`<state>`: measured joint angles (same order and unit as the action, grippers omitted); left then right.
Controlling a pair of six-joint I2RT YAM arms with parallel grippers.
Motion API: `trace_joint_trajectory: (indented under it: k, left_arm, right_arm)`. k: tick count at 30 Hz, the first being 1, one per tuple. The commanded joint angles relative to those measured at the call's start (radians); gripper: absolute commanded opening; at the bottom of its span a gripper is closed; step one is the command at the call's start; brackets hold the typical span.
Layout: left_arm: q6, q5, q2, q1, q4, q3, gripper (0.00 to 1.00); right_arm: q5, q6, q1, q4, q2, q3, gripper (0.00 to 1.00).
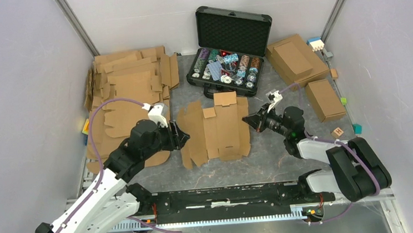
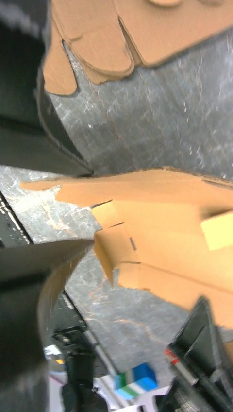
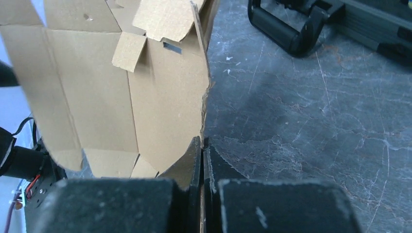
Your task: Fold the paper box
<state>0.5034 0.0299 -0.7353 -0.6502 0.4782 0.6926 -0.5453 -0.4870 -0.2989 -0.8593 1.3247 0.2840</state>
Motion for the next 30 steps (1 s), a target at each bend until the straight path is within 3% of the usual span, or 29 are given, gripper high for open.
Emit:
trace_joint_trajectory:
  k: [1, 3, 9, 13, 15, 23, 27, 30]
  left_arm:
    - [0.035, -0.166, 0.081, -0.003, -0.005, -0.047, 0.65]
    - [0.041, -0.174, 0.095, -0.003, -0.053, -0.079, 0.71]
    - [0.026, -0.233, 0.104, -0.002, -0.193, -0.195, 0.74]
    - [-0.014, -0.222, 0.149, -0.002, -0.287, -0.271, 0.85]
    - [0.006, -0.292, 0.158, -0.002, -0.286, -0.298, 0.91]
    - [0.022, -0.420, 0.120, 0.014, -0.227, -0.299, 1.00]
    - [-0.010, -0.260, 0.085, 0.051, -0.380, -0.336, 1.00]
    - [-0.008, -0.245, 0.019, 0.126, -0.427, -0.335, 1.00]
  right_arm:
    - [0.009, 0.071, -0.007, -0.020, -0.083, -0.018, 0.00]
    - [0.005, 0.078, -0.012, -0.018, -0.094, -0.020, 0.00]
    - [-0.031, 0.089, -0.037, -0.086, -0.122, -0.041, 0.01]
    - [-0.004, 0.122, -0.052, -0.048, -0.137, -0.033, 0.02]
    - [-0.001, 0.125, -0.052, -0.045, -0.139, -0.031, 0.02]
    - [0.046, 0.143, -0.052, -0.003, -0.148, -0.029, 0.02]
    - [0.037, 0.141, -0.052, -0.010, -0.142, -0.028, 0.02]
    - [0.038, 0.140, -0.052, -0.011, -0.145, -0.029, 0.02]
